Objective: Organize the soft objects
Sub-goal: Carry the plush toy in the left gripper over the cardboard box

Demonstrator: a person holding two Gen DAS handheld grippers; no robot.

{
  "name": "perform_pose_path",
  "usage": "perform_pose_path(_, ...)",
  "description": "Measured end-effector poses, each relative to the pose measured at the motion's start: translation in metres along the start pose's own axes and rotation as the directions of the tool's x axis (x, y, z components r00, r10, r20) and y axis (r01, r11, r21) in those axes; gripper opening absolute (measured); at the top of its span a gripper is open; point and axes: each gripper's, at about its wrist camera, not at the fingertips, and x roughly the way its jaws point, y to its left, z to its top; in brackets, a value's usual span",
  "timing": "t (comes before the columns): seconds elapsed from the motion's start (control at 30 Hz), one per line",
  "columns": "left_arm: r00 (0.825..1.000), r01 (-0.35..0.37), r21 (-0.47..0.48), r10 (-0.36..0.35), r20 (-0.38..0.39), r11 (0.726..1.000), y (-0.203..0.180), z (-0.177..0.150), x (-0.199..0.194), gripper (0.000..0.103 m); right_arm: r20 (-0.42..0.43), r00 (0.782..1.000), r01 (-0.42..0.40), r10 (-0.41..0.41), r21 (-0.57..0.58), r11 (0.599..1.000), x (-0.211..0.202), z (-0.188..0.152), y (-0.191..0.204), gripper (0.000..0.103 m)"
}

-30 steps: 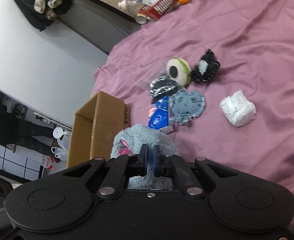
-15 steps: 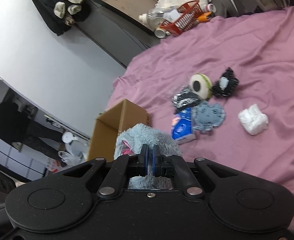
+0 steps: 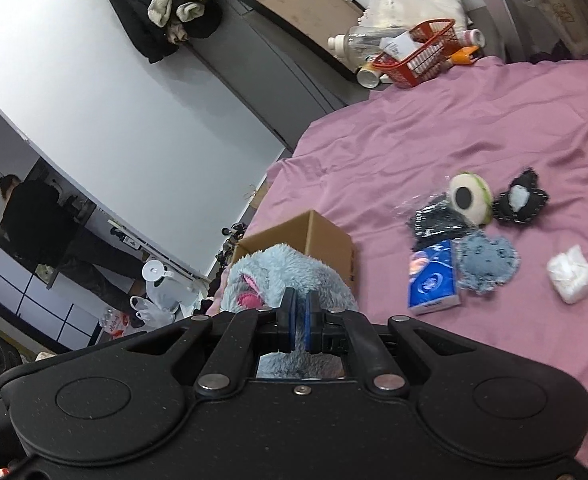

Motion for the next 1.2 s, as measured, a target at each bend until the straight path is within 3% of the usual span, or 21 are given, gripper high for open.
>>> perform_pose_path(0.57,0.999,-0.046,-0.061,0.047,0.017,0.997,0.073,0.039,0.002,0.003,-0.065,0.998,-0.029,0.027,-0.033,0.999,0.071,-0.005,0.047,0.004)
perform_pose_path(1.2,0.988,-0.138,-0.094,0.131,-0.076,0.986,0.131,0.046,0.04,0.003,-0.172,0.985,0.006,-0.024,-0.106,0.994,0.133,-0.031,0.057,0.007)
